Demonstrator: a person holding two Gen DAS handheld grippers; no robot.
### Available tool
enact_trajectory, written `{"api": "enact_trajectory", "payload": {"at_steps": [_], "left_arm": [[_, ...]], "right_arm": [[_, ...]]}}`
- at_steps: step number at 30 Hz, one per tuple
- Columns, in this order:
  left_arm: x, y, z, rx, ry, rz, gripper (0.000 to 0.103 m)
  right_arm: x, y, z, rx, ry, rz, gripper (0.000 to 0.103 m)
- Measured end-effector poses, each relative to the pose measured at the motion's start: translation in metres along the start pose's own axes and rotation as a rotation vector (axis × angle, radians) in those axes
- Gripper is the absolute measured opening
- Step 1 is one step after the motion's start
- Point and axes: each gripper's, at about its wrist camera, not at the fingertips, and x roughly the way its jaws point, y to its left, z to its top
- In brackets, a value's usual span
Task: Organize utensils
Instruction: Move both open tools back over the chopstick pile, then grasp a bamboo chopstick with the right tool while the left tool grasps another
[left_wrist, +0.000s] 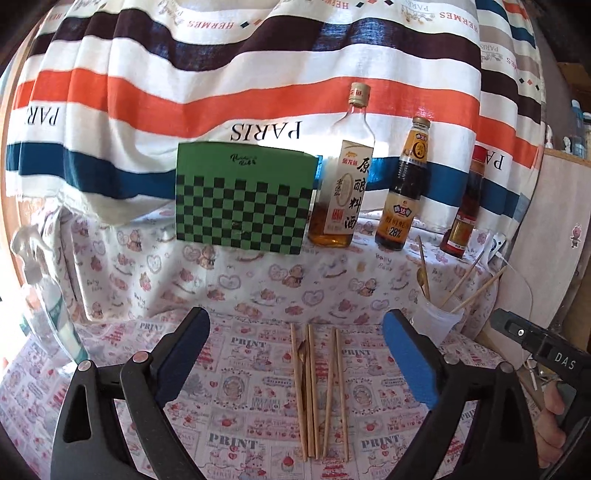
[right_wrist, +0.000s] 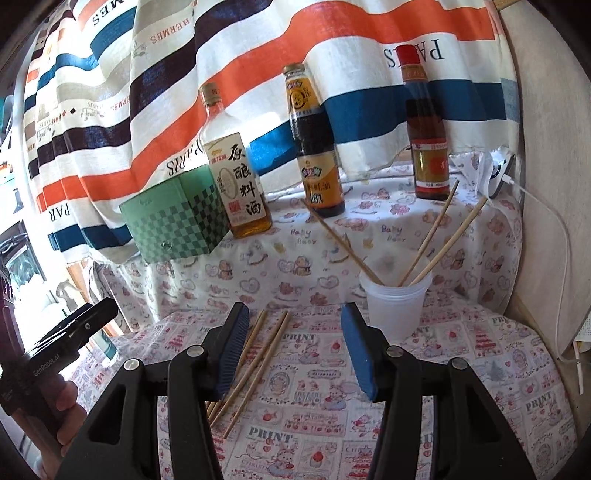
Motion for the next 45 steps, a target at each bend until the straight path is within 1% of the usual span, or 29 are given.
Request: {"api": "enact_trajectory", "payload": {"at_steps": [1, 2, 4, 5, 7, 8, 9, 11, 12, 15, 16, 20, 23, 24, 25, 27, 29, 32, 36, 38, 42, 45], "left_arm": [[0.003, 0.006, -0.006, -0.015, 0.002, -0.006, 0.094], [0.006, 0.010, -0.011, -0.015, 0.003, 0.009, 0.094], [0.016, 0.014, -0.018, -0.002, 0.024, 0.067, 0.094], [0.020, 0.017, -0.021, -0.003, 0.039, 0.070, 0.094], [0.024, 0.024, -0.026, -0.023, 0.062, 0.053, 0.094], [0.026, 0.027, -0.027, -0.042, 0.076, 0.057, 0.094], [0.029, 0.033, -0.028, -0.076, 0.099, 0.059, 0.094], [0.033, 0.046, -0.028, -0.137, 0.139, 0.023, 0.094], [0.034, 0.050, -0.028, -0.144, 0.147, 0.022, 0.094], [0.039, 0.054, -0.028, -0.103, 0.129, 0.109, 0.094], [0.043, 0.054, -0.030, -0.095, 0.138, 0.127, 0.094], [0.052, 0.053, -0.037, -0.114, 0.196, 0.082, 0.094], [0.052, 0.049, -0.040, -0.128, 0.206, 0.087, 0.094], [0.053, 0.049, -0.040, -0.134, 0.213, 0.077, 0.094], [0.054, 0.050, -0.040, -0.135, 0.218, 0.074, 0.094], [0.056, 0.050, -0.041, -0.135, 0.230, 0.099, 0.094], [0.060, 0.054, -0.042, -0.152, 0.255, 0.107, 0.094], [0.065, 0.061, -0.044, -0.183, 0.286, 0.109, 0.094], [0.067, 0.056, -0.045, -0.145, 0.294, 0.134, 0.094], [0.067, 0.051, -0.046, -0.115, 0.291, 0.156, 0.094], [0.066, 0.046, -0.047, -0.086, 0.279, 0.181, 0.094], [0.066, 0.047, -0.046, -0.088, 0.279, 0.183, 0.094]], "right_arm": [[0.003, 0.002, -0.003, -0.011, 0.006, -0.001, 0.054], [0.006, 0.004, -0.006, -0.019, 0.009, -0.003, 0.054], [0.014, 0.006, -0.013, -0.027, 0.027, 0.003, 0.054], [0.019, 0.007, -0.017, -0.028, 0.046, 0.007, 0.054], [0.030, 0.007, -0.025, -0.036, 0.088, 0.015, 0.054], [0.036, 0.008, -0.029, -0.051, 0.108, 0.011, 0.054], [0.042, 0.010, -0.033, -0.078, 0.124, -0.002, 0.054], [0.056, 0.011, -0.041, -0.118, 0.158, -0.038, 0.056], [0.063, 0.009, -0.044, -0.115, 0.185, -0.048, 0.056], [0.079, 0.005, -0.050, -0.081, 0.259, -0.004, 0.056], [0.083, 0.006, -0.052, -0.082, 0.273, 0.003, 0.056], [0.088, 0.015, -0.061, -0.117, 0.288, -0.005, 0.056], [0.093, 0.017, -0.067, -0.091, 0.312, 0.016, 0.056], [0.094, 0.018, -0.069, -0.085, 0.322, 0.024, 0.056], [0.096, 0.019, -0.071, -0.084, 0.337, 0.038, 0.056], [0.100, 0.021, -0.075, -0.076, 0.377, 0.082, 0.056], [0.104, 0.025, -0.079, -0.069, 0.411, 0.118, 0.056], [0.108, 0.037, -0.086, -0.100, 0.433, 0.149, 0.056], [0.114, 0.059, -0.096, -0.160, 0.457, 0.156, 0.056], [0.117, 0.068, -0.102, -0.188, 0.465, 0.139, 0.056], [0.123, 0.081, -0.111, -0.246, 0.479, 0.091, 0.054], [0.125, 0.084, -0.116, -0.271, 0.482, 0.078, 0.052]]}}
